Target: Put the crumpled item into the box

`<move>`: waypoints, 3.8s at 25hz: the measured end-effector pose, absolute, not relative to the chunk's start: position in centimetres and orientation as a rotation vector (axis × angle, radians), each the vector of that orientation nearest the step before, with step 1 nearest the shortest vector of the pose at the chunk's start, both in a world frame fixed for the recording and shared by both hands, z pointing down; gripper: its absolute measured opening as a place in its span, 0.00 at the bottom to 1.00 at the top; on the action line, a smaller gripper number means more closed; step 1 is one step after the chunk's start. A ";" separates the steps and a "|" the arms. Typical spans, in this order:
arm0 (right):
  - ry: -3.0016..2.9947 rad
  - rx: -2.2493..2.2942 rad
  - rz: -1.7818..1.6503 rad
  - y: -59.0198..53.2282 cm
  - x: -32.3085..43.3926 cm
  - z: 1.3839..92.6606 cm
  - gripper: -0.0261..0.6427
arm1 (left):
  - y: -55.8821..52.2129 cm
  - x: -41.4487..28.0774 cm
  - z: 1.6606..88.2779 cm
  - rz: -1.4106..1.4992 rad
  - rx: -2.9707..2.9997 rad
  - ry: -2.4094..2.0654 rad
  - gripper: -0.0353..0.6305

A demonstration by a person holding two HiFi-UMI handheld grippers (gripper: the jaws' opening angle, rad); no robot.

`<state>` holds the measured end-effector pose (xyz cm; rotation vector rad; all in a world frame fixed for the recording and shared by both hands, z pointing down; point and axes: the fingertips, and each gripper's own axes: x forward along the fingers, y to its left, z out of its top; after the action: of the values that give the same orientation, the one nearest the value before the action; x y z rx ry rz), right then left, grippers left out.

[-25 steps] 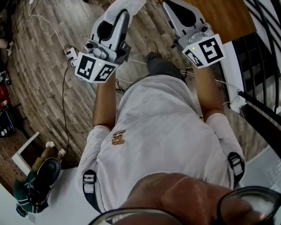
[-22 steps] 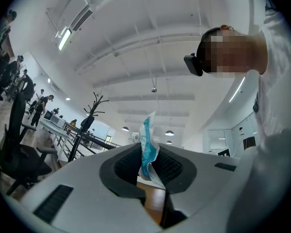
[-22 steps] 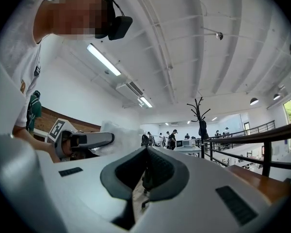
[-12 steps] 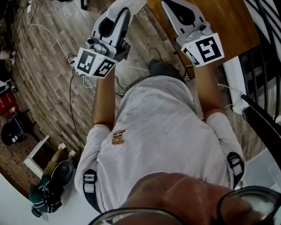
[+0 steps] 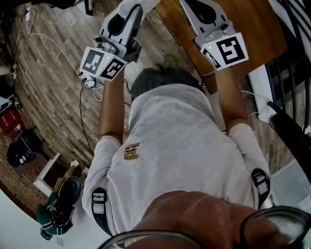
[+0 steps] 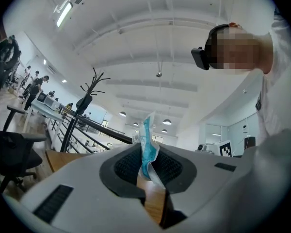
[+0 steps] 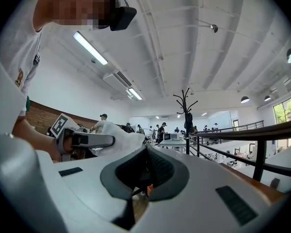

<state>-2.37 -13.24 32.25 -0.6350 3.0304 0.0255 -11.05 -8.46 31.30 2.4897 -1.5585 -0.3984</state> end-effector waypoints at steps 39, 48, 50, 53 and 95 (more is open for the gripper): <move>3.122 -1.091 0.048 -26.2 -8.3 36.1 0.09 | -26.9 -13.8 42.3 0.121 2.387 -0.855 0.17; 3.157 -1.100 0.035 -27.6 -6.8 37.8 0.09 | -29.3 -12.0 47.1 0.294 2.250 -0.813 0.17; 3.157 -1.100 0.031 -28.0 -6.7 37.8 0.09 | -30.0 -12.0 47.9 0.324 2.221 -0.817 0.17; 3.157 -1.102 0.028 -28.5 -6.3 38.0 0.09 | -30.8 -11.7 49.3 0.371 2.170 -0.821 0.17; 3.137 -1.044 -0.042 -30.6 -3.7 38.9 0.09 | -33.2 -11.7 57.4 0.957 1.982 -1.013 0.33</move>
<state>-3.65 -30.56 38.89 -1.0442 3.1371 -0.0423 -11.68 -33.20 57.42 1.9822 -1.0131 0.9569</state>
